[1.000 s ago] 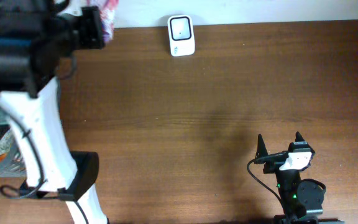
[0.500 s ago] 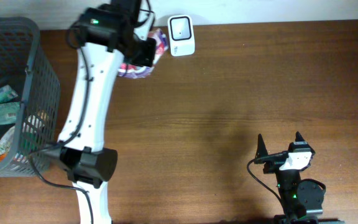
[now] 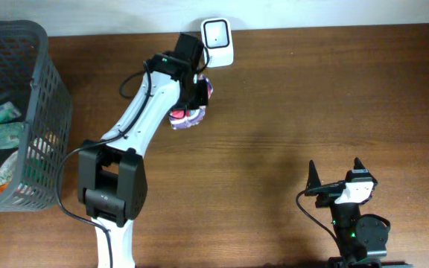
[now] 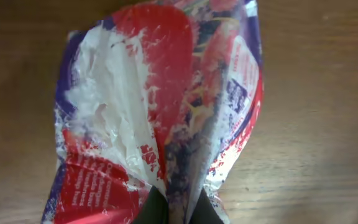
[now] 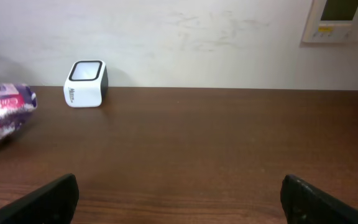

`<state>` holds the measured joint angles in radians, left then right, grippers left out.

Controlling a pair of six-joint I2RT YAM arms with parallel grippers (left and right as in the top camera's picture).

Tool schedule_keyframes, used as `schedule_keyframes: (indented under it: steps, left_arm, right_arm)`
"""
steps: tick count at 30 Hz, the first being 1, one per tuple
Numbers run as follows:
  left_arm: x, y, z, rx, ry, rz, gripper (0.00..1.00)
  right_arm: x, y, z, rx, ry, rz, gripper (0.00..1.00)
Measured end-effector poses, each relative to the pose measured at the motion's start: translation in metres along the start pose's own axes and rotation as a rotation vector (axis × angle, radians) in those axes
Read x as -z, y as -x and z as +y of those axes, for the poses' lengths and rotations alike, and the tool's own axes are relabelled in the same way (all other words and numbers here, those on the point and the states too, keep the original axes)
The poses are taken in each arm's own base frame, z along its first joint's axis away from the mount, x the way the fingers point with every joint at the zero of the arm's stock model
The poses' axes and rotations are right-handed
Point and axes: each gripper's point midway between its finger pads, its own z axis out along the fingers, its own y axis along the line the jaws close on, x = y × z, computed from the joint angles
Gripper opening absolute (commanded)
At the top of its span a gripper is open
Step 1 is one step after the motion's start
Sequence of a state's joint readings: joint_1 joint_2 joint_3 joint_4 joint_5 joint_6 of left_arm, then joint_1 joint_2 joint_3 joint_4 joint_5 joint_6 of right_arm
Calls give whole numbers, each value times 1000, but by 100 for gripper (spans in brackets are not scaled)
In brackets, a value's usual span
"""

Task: Scan the item barcode
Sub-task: 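Lift the pad pack and hold it in front of the white scanner, then release the pad pack on the table beside the scanner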

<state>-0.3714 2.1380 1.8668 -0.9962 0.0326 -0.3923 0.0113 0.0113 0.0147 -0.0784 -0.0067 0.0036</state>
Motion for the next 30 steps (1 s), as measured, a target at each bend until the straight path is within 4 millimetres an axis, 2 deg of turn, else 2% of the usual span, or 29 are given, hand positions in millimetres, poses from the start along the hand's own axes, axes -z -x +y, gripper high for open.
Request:
schedule_keyframes:
  steps: [4,5,6,12,13,14,18,22,23,24,25,26,28,30]
  left_arm:
    - [-9,1,-3,23,-10,-20,8]
    - [-9,2,-5,27,-13,-26,13]
    - [-10,3,-6,29,-17,-32,23]
    - [-10,4,-20,-12,-50,-46,25]
    - [-10,3,-22,-16,-55,-43,44]
    - [-10,2,-25,-27,-69,-37,53]
    - [0,-2,-35,-88,-117,-8,56]
    - [42,14,-40,-96,-149,-24,59]
    - [61,23,-38,-89,-157,-47,59]
    - [76,30,-35,-84,-161,-72,68]
    - [96,33,-27,-74,-158,-83,77]
    - [114,38,-20,-73,-158,-108,81]
    - [147,38,-4,-61,-153,-129,82]
    - [187,39,19,-36,-143,-181,89]
  right_arm:
    - [0,0,0,-1,0,0,98]
    - [0,0,0,0,0,0,98]
    - [0,0,0,0,0,0,99]
    - [0,0,0,0,0,0,98]
    - [0,0,0,0,0,0,99]
    - [0,0,0,0,0,0,98]
    - [0,0,0,0,0,0,98]
    - [0,0,0,0,0,0,99]
    - [0,0,0,0,0,0,98]
    - [0,0,0,0,0,0,99]
    - [0,0,0,0,0,0,98]
    - [0,0,0,0,0,0,99]
    - [0,0,0,0,0,0,98]
    - [0,0,0,0,0,0,99]
